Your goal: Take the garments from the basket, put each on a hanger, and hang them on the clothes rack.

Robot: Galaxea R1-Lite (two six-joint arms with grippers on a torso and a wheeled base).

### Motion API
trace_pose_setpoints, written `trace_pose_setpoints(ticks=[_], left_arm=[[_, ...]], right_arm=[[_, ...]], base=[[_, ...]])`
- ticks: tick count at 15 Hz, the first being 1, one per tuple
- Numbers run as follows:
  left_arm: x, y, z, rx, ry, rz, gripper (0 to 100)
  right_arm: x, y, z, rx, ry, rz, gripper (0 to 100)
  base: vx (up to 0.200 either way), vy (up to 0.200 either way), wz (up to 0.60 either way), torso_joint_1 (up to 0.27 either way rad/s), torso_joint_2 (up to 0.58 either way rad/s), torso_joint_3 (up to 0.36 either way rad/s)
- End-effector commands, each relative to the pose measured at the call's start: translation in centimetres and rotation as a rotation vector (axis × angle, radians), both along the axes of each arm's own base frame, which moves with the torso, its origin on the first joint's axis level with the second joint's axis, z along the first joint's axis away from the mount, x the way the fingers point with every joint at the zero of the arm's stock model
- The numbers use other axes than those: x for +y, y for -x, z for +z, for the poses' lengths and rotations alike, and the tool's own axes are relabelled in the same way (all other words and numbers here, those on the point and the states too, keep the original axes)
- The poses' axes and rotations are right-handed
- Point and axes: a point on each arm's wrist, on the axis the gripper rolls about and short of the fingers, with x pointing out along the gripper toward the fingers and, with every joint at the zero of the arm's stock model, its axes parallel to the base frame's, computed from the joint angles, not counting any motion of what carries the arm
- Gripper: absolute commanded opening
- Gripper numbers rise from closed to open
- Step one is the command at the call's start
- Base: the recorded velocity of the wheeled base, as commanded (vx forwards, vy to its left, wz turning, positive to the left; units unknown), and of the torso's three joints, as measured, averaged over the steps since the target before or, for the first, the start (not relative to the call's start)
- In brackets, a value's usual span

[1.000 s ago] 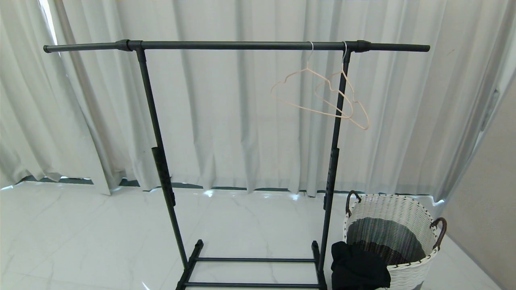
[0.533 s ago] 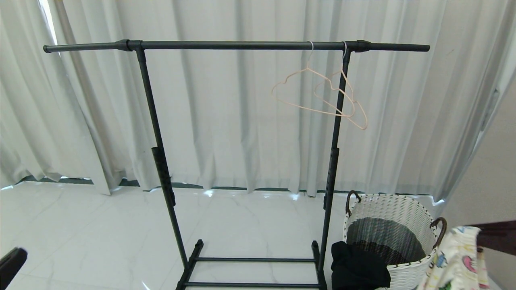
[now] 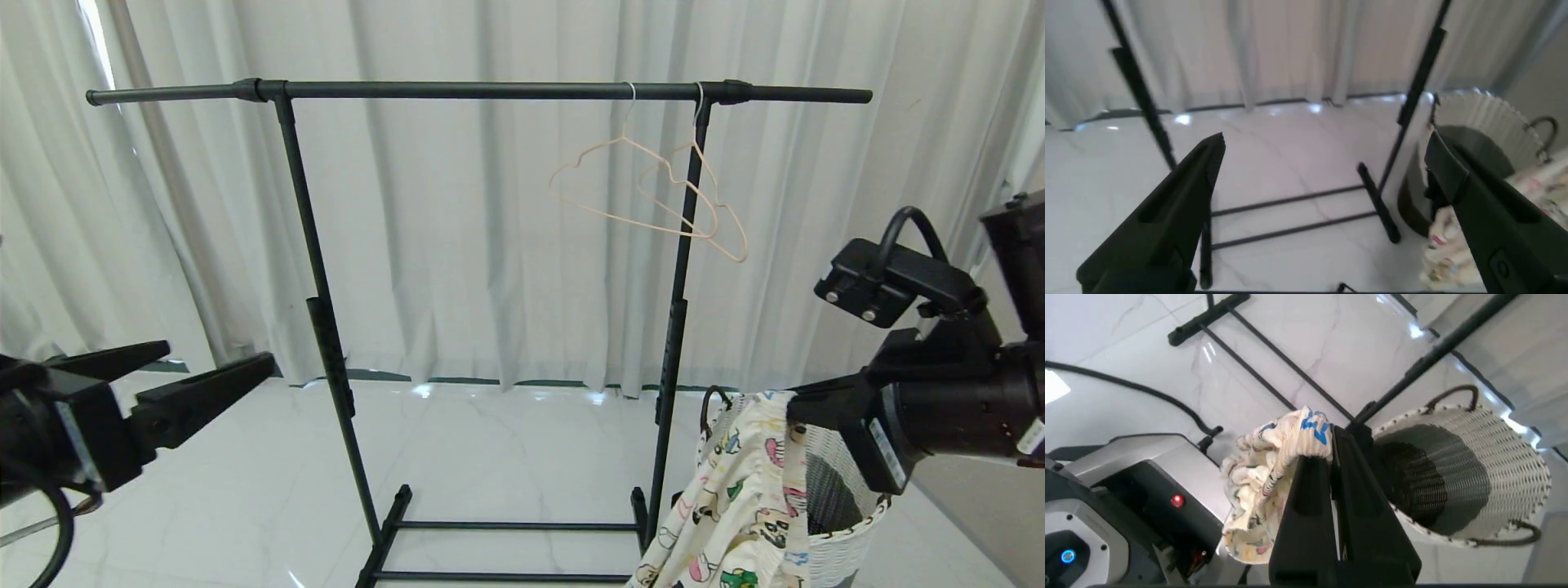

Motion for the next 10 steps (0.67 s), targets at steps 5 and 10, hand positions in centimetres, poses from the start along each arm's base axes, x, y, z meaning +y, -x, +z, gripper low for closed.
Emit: trace_pose_setpoints(ticks=[5,10], left_arm=[[-5.3,-3.6,-2.3,0.191,0.004,-0.159,100],[-10.6,-2.6,-3.7,0.276,0.012,-0.373,100]], right_arm=[[5.9,-2.5,0.3,0.022,-0.068,0.052,0],[10.0,-3.1,1.7,0.009,-0.129,0.104,0]], base=[[0.0,0.0,0.0,0.0,0.0,0.0],[0.0,0.0,0.0,0.0,0.0,0.0]])
